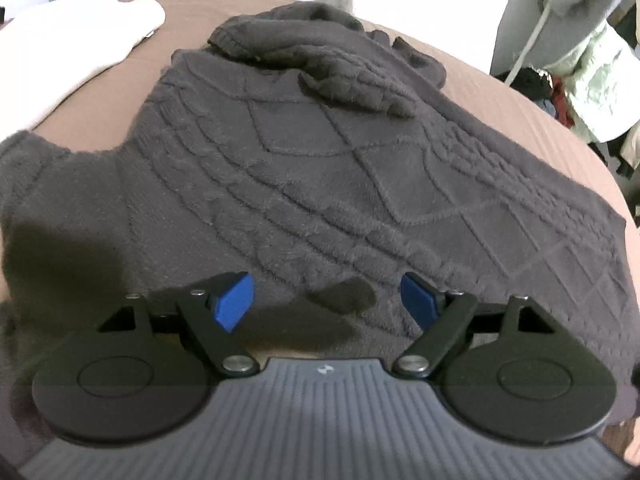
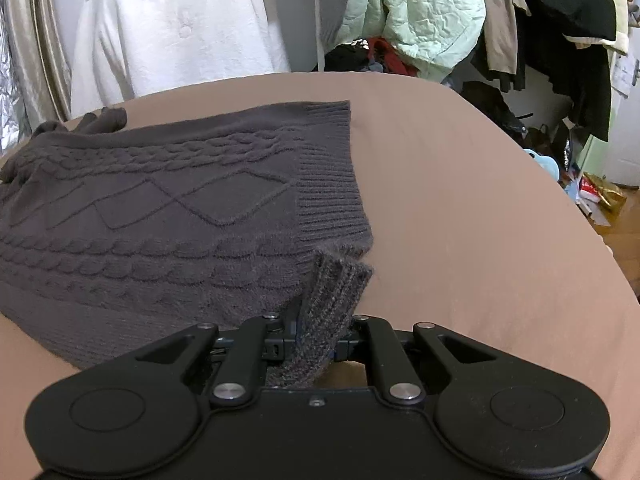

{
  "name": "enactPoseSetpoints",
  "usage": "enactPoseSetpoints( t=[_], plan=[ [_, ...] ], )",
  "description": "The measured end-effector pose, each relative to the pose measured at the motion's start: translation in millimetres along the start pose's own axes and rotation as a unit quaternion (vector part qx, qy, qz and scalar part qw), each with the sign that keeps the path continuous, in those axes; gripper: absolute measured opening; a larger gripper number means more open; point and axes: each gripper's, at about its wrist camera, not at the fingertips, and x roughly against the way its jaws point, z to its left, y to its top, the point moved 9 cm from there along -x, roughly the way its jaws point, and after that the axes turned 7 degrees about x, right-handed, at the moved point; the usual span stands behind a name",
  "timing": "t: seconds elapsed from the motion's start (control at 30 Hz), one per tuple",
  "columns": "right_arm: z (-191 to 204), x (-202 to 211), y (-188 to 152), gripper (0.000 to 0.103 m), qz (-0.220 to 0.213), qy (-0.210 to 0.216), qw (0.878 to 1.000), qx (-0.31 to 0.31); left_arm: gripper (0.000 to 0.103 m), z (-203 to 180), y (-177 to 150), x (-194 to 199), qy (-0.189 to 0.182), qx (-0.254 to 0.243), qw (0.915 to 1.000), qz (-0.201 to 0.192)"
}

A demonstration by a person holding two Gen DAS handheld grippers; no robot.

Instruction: Fold clothes

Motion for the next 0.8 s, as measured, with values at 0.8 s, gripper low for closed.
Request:
enactPoseSetpoints(
  t=[0.8],
  plan=[
    [1, 26, 14, 0.009, -0.024, -0.067, 0.996, 0.053, 0.081, -2, -12, 8, -0.011, -0.016, 0.9995, 0.026]
  ],
)
